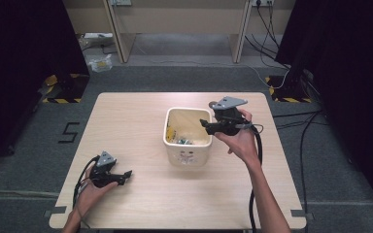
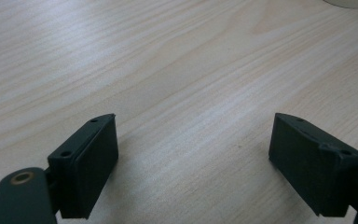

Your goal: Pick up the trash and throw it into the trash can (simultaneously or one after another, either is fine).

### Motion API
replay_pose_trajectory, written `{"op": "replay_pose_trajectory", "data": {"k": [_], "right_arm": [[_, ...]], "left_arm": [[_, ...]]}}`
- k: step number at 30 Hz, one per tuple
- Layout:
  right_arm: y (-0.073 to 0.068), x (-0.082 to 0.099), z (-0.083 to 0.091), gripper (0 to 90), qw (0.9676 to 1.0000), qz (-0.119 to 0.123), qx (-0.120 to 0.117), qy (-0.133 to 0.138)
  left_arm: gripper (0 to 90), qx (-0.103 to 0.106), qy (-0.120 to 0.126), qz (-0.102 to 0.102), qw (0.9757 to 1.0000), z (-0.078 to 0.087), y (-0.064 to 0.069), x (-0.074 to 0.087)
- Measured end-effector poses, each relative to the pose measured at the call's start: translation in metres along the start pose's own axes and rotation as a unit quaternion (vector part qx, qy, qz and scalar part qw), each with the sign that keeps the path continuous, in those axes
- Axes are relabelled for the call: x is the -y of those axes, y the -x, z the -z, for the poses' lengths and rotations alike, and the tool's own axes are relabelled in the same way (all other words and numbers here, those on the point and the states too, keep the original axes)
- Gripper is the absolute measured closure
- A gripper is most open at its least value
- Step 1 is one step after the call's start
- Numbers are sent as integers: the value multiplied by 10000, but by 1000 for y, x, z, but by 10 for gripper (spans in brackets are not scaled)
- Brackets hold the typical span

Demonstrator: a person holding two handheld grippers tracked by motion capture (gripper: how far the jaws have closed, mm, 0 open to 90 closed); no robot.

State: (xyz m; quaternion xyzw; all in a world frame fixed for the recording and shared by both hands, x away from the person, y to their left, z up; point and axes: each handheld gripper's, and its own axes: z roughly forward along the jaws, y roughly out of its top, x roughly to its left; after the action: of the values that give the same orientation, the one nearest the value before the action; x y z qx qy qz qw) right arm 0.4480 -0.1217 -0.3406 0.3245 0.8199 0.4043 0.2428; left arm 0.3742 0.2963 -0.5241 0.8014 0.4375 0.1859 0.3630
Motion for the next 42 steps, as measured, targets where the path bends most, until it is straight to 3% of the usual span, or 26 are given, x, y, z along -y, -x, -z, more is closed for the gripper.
{"op": "replay_pose_trajectory", "data": {"k": [10, 23, 42], "right_arm": [[19, 17, 10, 321, 9993, -287, 213, -66], [34, 35, 19, 300, 9979, -483, 405, -152], [42, 52, 23, 301, 9965, -559, 546, -280]], "left_arm": [[147, 0, 1, 0, 10000, 0, 0, 0], [147, 1, -1, -1, 10000, 0, 0, 0], [147, 0, 0, 0, 10000, 0, 0, 0]]}}
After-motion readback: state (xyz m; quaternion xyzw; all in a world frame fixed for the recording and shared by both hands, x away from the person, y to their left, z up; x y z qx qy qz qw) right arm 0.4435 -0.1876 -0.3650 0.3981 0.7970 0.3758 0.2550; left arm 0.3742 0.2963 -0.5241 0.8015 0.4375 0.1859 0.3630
